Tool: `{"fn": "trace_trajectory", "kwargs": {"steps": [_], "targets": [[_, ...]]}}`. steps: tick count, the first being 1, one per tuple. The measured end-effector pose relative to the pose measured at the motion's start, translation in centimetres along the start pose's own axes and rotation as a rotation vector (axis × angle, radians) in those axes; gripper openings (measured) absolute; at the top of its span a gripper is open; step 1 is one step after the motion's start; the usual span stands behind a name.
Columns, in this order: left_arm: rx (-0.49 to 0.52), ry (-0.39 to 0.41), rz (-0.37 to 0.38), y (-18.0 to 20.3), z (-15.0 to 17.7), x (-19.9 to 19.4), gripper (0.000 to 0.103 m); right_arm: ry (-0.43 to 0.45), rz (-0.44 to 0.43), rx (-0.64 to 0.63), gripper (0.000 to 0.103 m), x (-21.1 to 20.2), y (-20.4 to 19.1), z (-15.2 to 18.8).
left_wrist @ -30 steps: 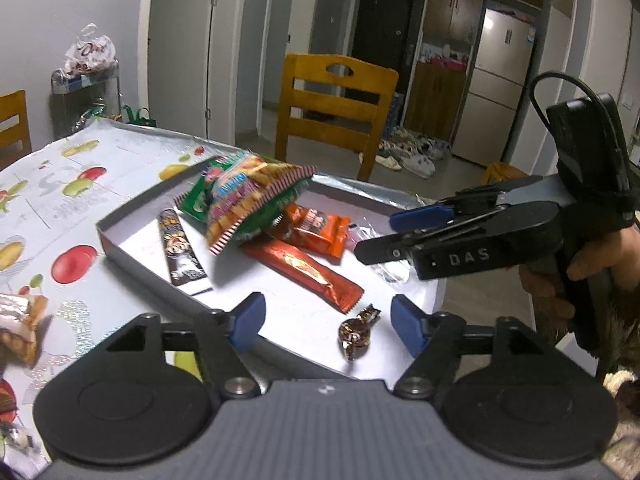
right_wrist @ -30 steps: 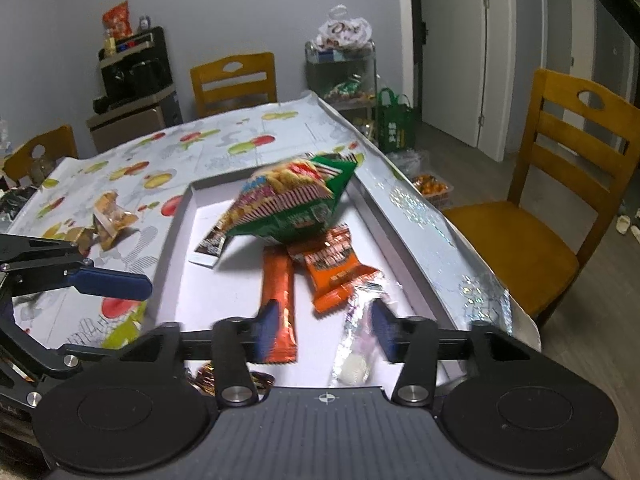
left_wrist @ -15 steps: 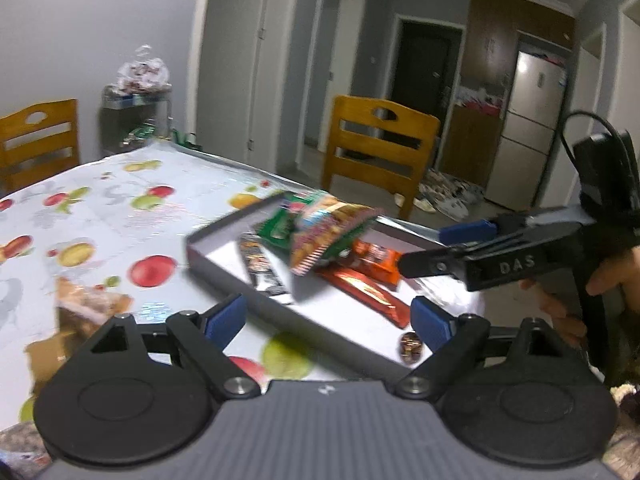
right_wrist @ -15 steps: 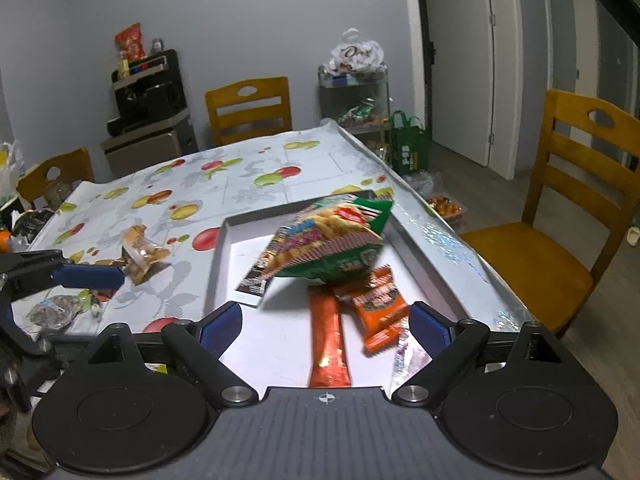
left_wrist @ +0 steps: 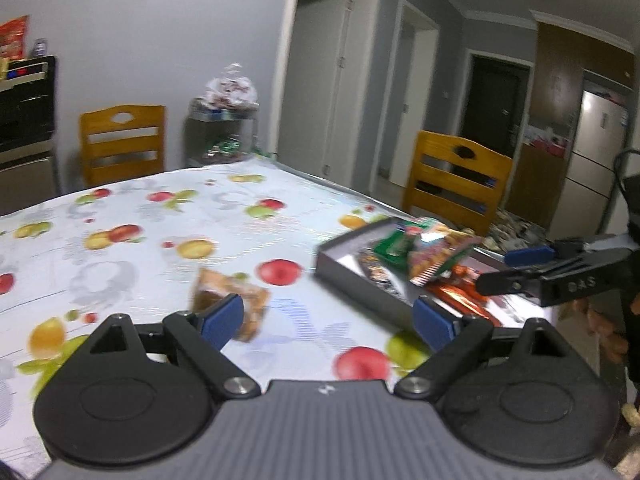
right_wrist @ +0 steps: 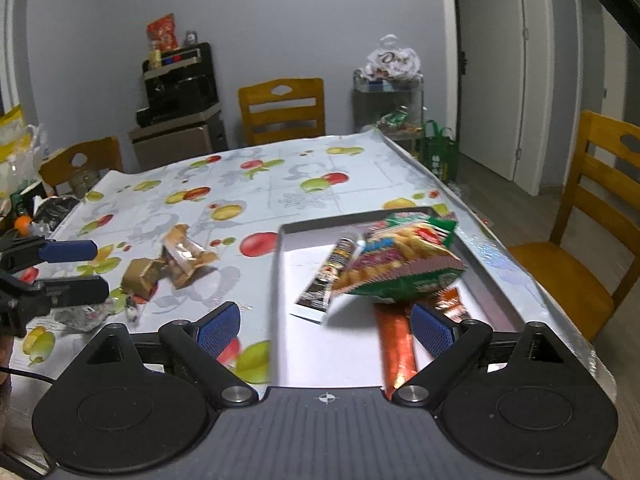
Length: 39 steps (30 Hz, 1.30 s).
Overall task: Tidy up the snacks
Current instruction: 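Move both tools back over the remaining snacks on the table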
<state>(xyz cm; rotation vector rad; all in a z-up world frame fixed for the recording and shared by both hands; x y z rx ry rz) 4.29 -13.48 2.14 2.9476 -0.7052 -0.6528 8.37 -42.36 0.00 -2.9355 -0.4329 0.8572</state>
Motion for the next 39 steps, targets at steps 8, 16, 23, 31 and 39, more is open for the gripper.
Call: {"fn": "trace_trajectory", "kwargs": {"steps": [8, 16, 23, 31, 39], "targets": [[-0.049, 0.023, -0.087, -3.9, 0.7, -2.5, 0.092, 0.011, -0.066, -0.023, 0.093, 0.8, -3.1, -0.7], [-0.092, -0.024, -0.214, -6.9, 3.4, -4.4, 0.092, 0.004, -0.152, -0.044, 0.094, 2.1, -5.9, -1.0], [-0.099, -0.002, -0.293, -9.2, 3.2, -5.4, 0.092, 0.007, -0.228, -0.068, 0.094, 2.9, -8.7, -1.6], [-0.046, 0.066, -0.346, -10.6, 1.9, -4.0, 0.098, 0.034, -0.29, -0.113, 0.095, 4.1, -12.4, -2.2], [-0.14, 0.018, -0.329, -13.9, 4.5, -2.9, 0.098, -0.041, -0.287, -0.117, 0.095, 6.1, -13.9, -1.1]]}}
Point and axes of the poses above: each gripper's, at about its wrist camera, not at the fingertips, and x roughly the way its jaws point, y to its right, z to its underside, the point moved 2 cm from there along x, roughly the way its jaws point, and after that the axes turned 3 degrees about y, right-handed, at the moved point
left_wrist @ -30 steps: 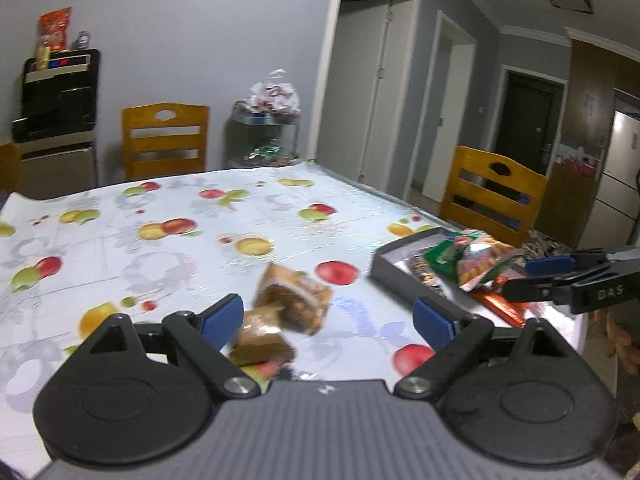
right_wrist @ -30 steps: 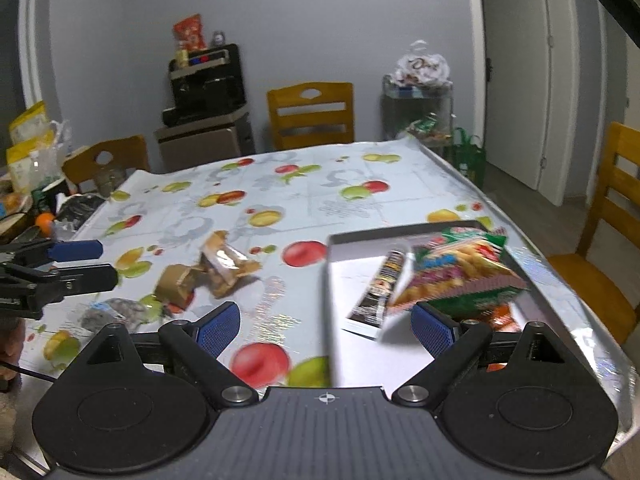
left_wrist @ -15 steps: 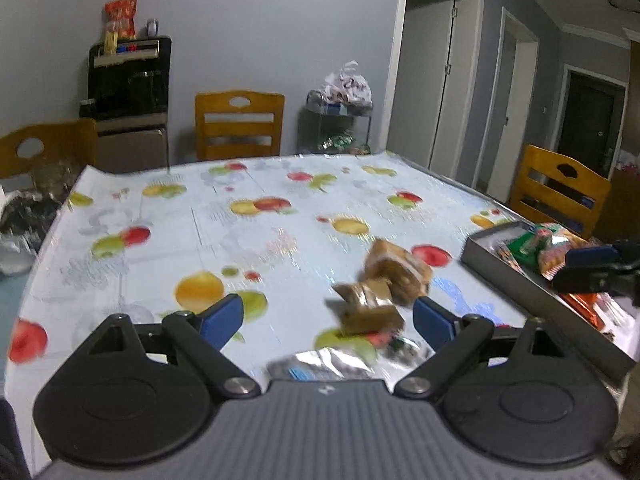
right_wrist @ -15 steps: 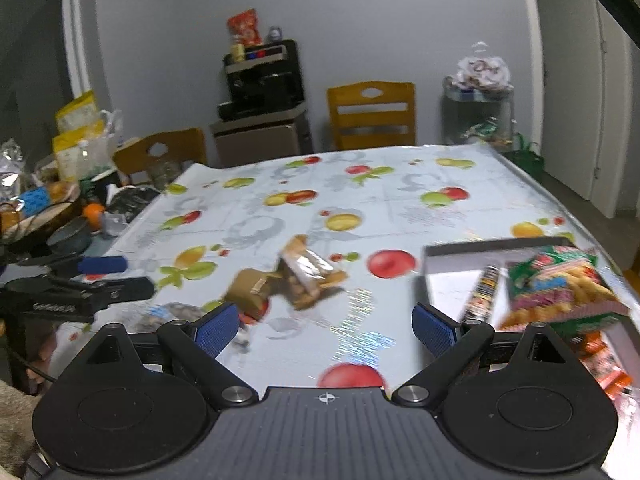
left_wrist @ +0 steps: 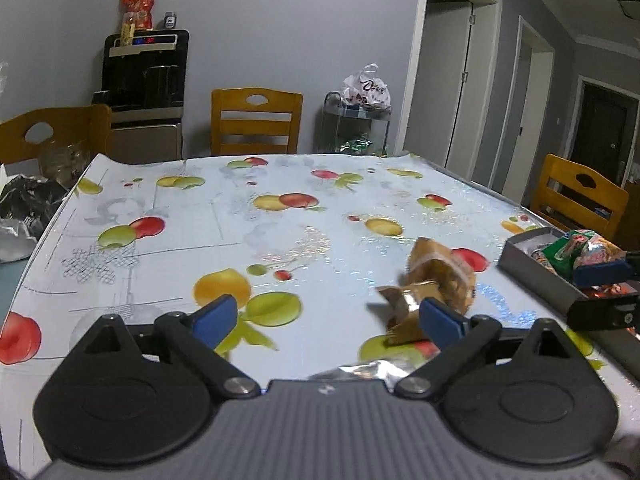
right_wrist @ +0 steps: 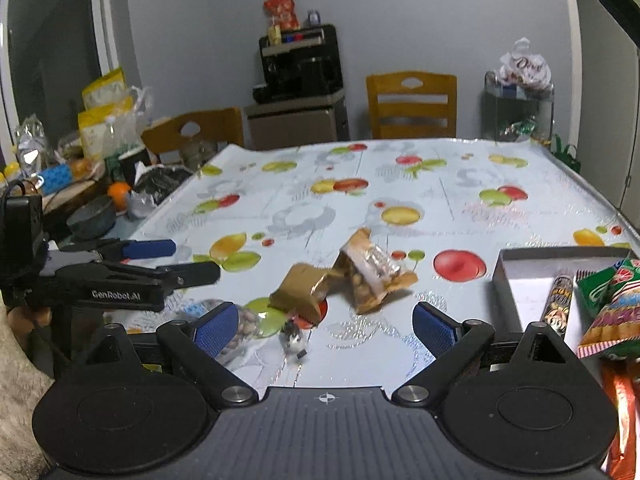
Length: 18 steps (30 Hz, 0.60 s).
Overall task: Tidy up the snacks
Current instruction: 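Move both tools back over the remaining snacks on the table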
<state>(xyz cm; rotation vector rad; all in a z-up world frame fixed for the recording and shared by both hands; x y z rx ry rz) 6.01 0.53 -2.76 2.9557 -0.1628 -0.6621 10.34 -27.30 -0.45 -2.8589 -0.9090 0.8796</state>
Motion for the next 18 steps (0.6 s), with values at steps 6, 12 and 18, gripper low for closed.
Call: {"fn": "trace_trajectory", "kwargs": {"steps": [6, 12, 18], "targets": [[-0.058, 0.0, -0.061, -2.6, -0.1, -0.1, 0.098, -0.043, -0.006, -0.008, 0.095, 1.7, -0.9, 0.7], [-0.034, -0.026, -0.025, -2.0, 0.2, 0.0, 0.098, -0.063, -0.016, -0.073, 0.094, 3.3, -2.4, 1.1], [-0.003, -0.011, -0.039, -1.3, 0.2, -0.2, 0.098, -0.132, -0.006, -0.165, 0.053, 5.5, -3.6, 1.8]]}}
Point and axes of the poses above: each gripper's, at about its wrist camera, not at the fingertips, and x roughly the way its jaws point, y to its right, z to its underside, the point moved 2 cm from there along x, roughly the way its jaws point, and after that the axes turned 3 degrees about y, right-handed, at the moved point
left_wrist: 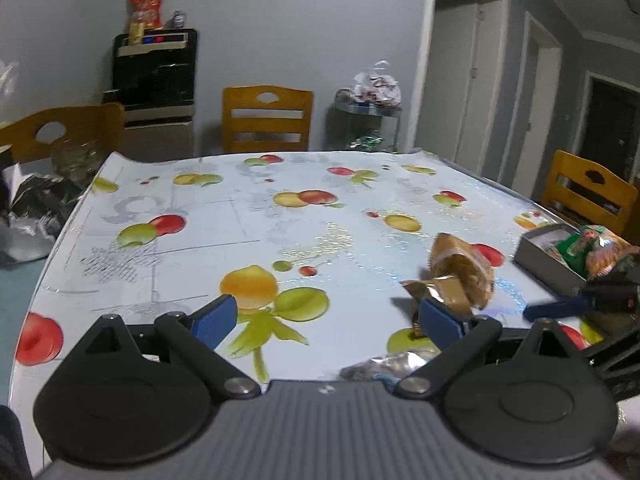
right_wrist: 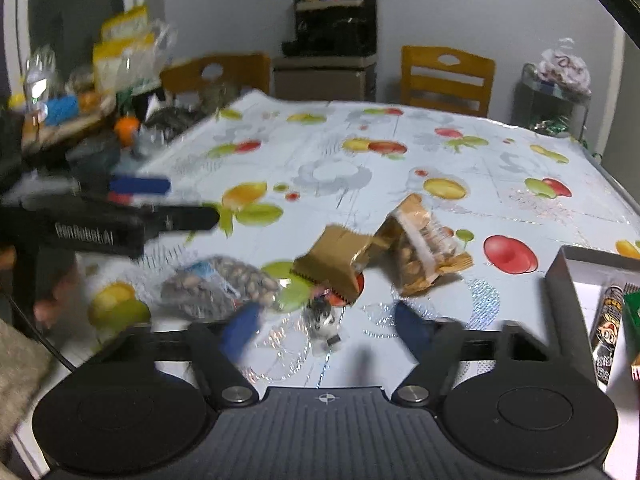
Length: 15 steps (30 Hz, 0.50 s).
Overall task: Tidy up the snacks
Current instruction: 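Move both tools back over the remaining snacks on the table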
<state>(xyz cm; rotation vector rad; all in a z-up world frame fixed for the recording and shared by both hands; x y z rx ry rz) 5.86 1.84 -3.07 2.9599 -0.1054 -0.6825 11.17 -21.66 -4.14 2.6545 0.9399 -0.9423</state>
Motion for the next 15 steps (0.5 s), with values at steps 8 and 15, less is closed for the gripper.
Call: {"fn": "trace_trajectory", "kwargs": {"steps": [8, 15], "targets": [[-0.095, -0.052, -0.017, -1.2, 0.2, 1.0, 0.098, -0.009, -0.005, -0.009, 0.045, 1.3, -0.3, -0.1], [-0.015, -0.087, 0.126, 1.0, 0.9, 1.1, 0.098, -0.024, 0.002, -0.017, 0.035, 2.2, -0.2, 0.5]]}}
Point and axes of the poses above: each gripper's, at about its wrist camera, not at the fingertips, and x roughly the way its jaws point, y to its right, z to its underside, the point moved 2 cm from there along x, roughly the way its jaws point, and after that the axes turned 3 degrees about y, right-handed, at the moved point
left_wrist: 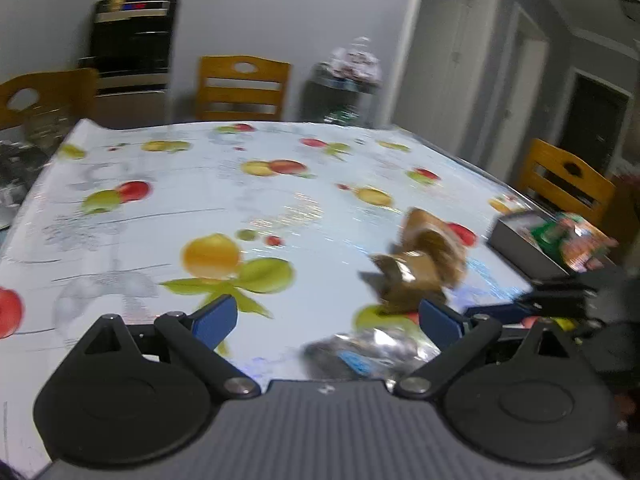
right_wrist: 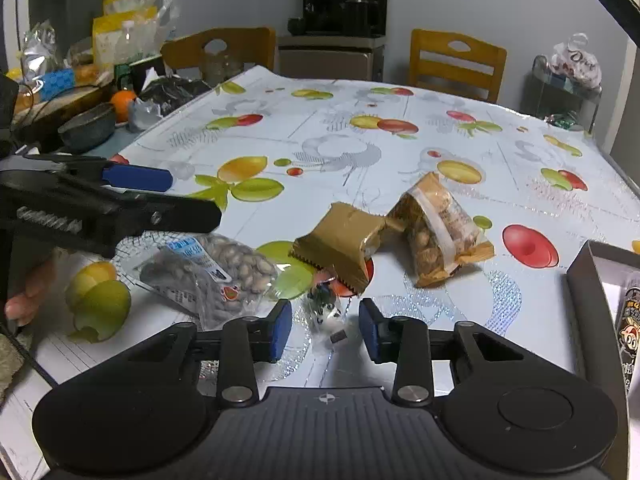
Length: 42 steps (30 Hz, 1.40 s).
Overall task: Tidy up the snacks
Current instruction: 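Move both tools back over the remaining snacks on the table, then grasp the clear seed bag with the left tool while the right tool grasps the small candy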
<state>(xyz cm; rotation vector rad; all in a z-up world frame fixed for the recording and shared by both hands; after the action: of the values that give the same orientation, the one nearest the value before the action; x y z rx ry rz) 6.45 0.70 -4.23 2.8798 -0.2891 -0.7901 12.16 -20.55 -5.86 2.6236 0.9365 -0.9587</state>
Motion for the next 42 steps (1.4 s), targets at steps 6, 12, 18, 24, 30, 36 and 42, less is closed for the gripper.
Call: {"fn": "trace_trajectory", "kwargs": {"steps": [6, 12, 18, 24, 30, 36, 42], "targets": [[0.019, -0.054, 0.054, 1.4, 0.7, 1.0, 0.098, 0.025, 0.05, -0.013, 0.024, 0.0, 0.4, 0.3], [0.027, -0.062, 0.042, 1.5, 0.9, 1.3, 0.098, 0.028, 0.046, 0.023, 0.021, -0.2, 1.2, 0.5], [0.042, -0.073, 0.074, 1.6, 1.0, 1.3, 0.098, 0.027, 0.044, 0.035, 0.021, -0.5, 1.4, 0.7], [0.178, -0.038, 0.116, 2.8, 1.1, 0.2, 0.098, 0.024, 0.039, 0.041, 0.021, -0.9, 1.4, 1.0], [0.301, -0.011, 0.164, 4.1, 1.7, -0.7, 0.098, 0.019, 0.03, 0.044, 0.021, -1.1, 1.5, 1.1], [0.391, -0.068, 0.152, 5.1, 2.8, 0.5, 0.098, 0.022, 0.023, 0.051, 0.021, -1.5, 1.7, 1.4], [0.349, -0.105, 0.104, 4.7, 3.0, 2.0, 0.098, 0.021, 0.017, 0.057, 0.021, -1.5, 1.8, 1.4]]}}
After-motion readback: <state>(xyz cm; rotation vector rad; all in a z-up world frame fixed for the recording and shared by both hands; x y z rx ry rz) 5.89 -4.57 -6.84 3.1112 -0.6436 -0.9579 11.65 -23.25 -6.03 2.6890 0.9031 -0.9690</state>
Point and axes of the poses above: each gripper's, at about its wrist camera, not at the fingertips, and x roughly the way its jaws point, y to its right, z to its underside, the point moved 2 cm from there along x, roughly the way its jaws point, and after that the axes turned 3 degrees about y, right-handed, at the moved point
